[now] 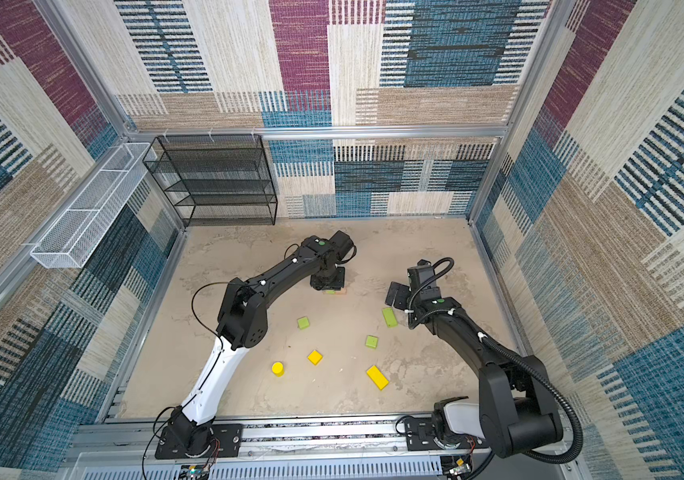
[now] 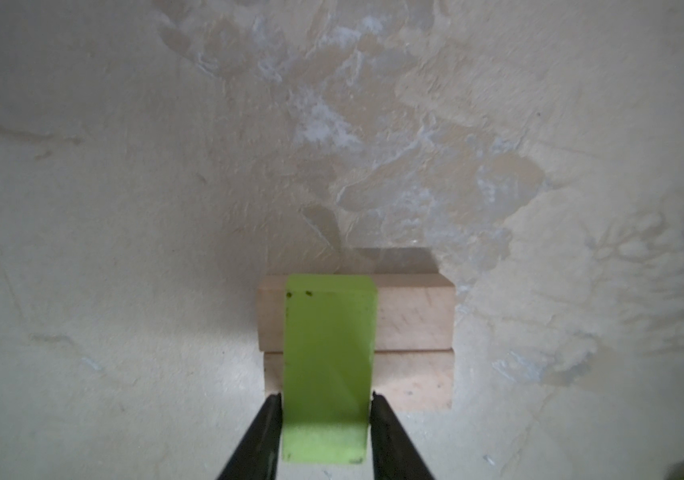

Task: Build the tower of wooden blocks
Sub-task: 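Lower the green block with the left gripper onto the wooden stack, then open the left gripper and raise it while the right gripper lowers over a green block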

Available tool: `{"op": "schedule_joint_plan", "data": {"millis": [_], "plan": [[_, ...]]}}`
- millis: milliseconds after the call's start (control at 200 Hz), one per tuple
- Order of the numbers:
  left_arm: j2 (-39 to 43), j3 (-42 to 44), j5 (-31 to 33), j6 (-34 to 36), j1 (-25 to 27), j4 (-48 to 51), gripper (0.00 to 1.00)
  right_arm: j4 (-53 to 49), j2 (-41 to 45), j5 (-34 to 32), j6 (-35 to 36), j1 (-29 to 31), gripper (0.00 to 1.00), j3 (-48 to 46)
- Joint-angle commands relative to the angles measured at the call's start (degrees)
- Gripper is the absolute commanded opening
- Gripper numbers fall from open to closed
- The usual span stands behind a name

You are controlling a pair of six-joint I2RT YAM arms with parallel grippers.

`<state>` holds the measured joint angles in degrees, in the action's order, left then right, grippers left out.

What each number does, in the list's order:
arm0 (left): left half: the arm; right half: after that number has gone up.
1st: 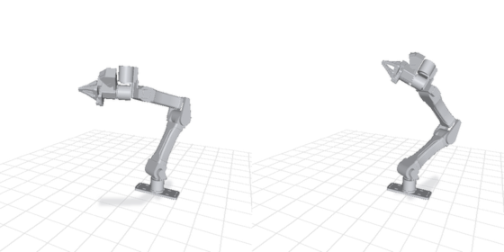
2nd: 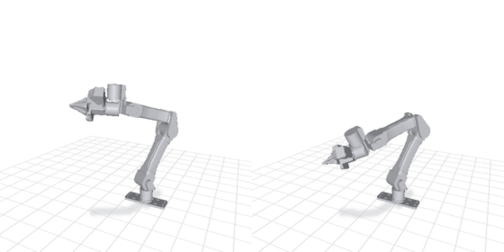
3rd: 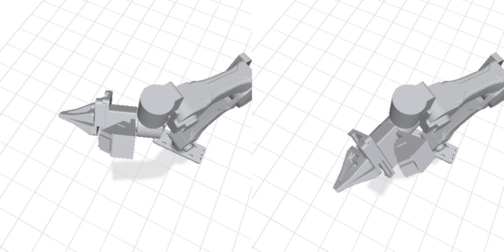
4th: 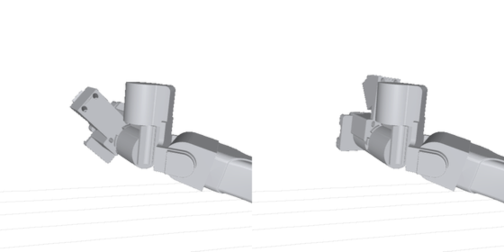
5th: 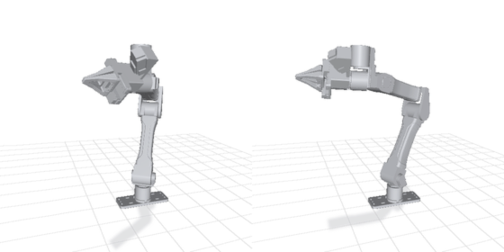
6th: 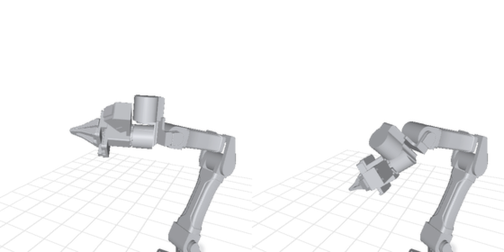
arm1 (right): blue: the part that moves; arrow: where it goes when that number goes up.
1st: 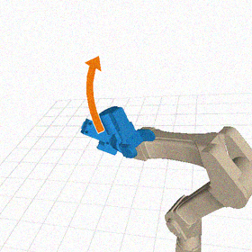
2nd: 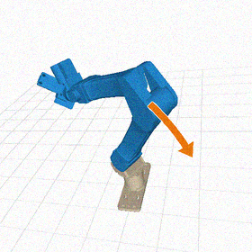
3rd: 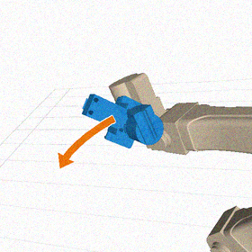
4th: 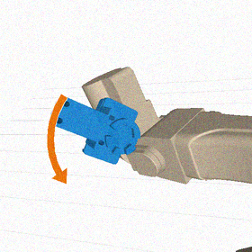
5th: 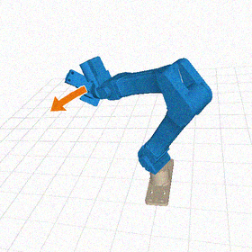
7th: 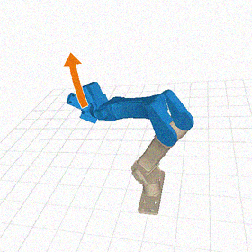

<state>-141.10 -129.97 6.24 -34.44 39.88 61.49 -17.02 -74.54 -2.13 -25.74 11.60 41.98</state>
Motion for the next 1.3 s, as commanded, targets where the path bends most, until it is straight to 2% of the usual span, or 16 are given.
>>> {"op": "schedule_joint_plan", "data": {"millis": [0, 105, 245, 391, 947, 1017, 1217, 1297], "plan": [[-0.05, -0.48, 0.36, -0.19, -0.07, 0.64, 0.41, 1.66, 0.31, -0.12, -0.55, -0.02, 0.99, -0.09], [0.02, -0.46, 0.26, -0.11, -0.08, 0.67, 0.42, 1.63, 0.41, -0.09, -0.65, -0.04, 0.99, -0.18], [0.21, -0.55, -0.28, 0.16, -0.01, 0.64, 0.53, 1.71, 0.54, 0.15, -0.66, -0.09, 0.99, -0.16], [1.01, -0.27, -0.33, 0.25, -0.01, 0.67, 0.57, 1.81, 0.18, 0.99, -0.68, -0.04, 0.99, -0.04], [9.69, 0.51, -0.57, 5.27, -0.31, 0.64, 0.58, -3.57, -3.41, 7.74, 2.22, -0.02, 1.00, 2.19], [11.21, 0.10, -0.54, 6.11, -0.63, 0.59, 0.58, -4.22, -2.74, 8.20, 2.27, 0.01, 0.97, 2.06], [11.68, -9.47, -4.28, 10.77, -2.15, 0.66, 0.57, -7.12, -1.76, 9.56, 4.39, 0.09, 0.92, 2.24], [12.70, -10.04, -4.91, 11.13, -2.09, 0.56, 0.58, -7.72, -1.24, 9.50, 4.90, 0.18, 0.90, 1.26]]}}
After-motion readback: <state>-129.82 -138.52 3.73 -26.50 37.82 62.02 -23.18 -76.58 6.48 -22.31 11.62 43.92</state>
